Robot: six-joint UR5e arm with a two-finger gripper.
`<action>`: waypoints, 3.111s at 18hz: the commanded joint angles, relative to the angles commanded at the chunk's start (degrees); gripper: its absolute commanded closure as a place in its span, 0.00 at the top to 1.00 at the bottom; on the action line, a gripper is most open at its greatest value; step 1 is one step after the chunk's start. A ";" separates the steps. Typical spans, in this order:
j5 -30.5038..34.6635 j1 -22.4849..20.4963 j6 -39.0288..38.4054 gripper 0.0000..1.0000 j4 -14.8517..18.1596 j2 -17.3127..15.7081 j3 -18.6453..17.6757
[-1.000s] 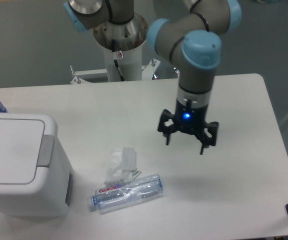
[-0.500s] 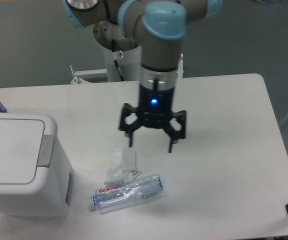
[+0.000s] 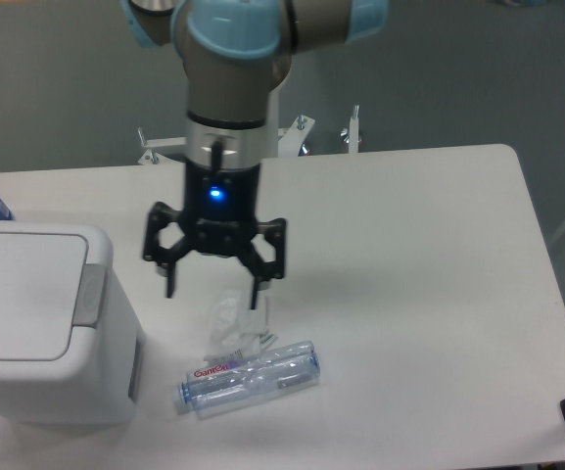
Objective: Open the trash can
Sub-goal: 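Move the open gripper across the table toward the white trash can lid, then lower the gripper onto the edge of the trash can lid, then lift the lid open with the gripper and withdraw away from the can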
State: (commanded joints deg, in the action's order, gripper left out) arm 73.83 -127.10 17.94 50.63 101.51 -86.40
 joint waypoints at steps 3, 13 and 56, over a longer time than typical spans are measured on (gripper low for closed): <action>0.00 1.67 -1.23 1.00 -0.97 0.53 0.00; 0.09 3.43 -2.47 1.00 -1.32 1.76 0.00; 12.56 -18.26 21.85 1.00 -0.35 9.58 -1.57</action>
State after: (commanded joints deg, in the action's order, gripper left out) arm 86.39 -145.36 39.79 50.27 111.09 -87.96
